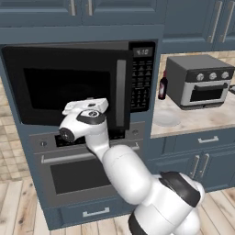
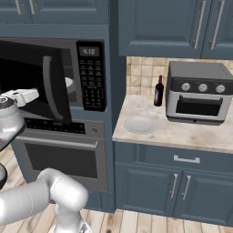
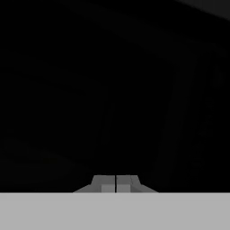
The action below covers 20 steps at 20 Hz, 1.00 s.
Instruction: Pick the eggplant from the counter and place it in the microwave. Then turn on the microwave.
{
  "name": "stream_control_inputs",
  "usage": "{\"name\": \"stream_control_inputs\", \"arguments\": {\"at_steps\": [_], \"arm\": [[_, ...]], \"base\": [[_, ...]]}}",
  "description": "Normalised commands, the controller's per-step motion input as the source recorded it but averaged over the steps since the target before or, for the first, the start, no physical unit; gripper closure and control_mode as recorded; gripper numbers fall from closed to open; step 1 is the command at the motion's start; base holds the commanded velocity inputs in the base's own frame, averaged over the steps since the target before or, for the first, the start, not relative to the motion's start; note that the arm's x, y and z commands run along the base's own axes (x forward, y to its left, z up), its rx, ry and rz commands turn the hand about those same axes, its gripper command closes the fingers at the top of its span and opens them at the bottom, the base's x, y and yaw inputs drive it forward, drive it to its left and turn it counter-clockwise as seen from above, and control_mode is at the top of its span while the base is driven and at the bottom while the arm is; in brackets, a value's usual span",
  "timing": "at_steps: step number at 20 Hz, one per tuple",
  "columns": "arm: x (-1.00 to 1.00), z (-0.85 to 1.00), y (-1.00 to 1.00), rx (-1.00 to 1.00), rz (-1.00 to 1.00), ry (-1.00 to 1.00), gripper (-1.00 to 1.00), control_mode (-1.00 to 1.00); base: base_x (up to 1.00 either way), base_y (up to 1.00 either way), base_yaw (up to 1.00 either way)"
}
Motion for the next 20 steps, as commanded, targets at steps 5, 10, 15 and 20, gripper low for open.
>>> {"name": "stream_control_inputs", "arguments": {"at_steps": [5,10,15,20], "arm": [[0.17,0.12,-0.02,0.02,0.07,0.01,1.00,-1.00],[0.18,0.15,-0.02,0.03,0.07,0.04,1.00,-1.00],[0.19,0.18,-0.03,0.05,0.07,0.05,1.00,-1.00],[0.18,0.15,-0.04,0.04,0.06,0.04,1.00,-1.00]], "base": [[0.00,0.00,0.00],[0.00,0.00,0.00],[0.00,0.00,0.00],[0.00,0.00,0.00]]}}
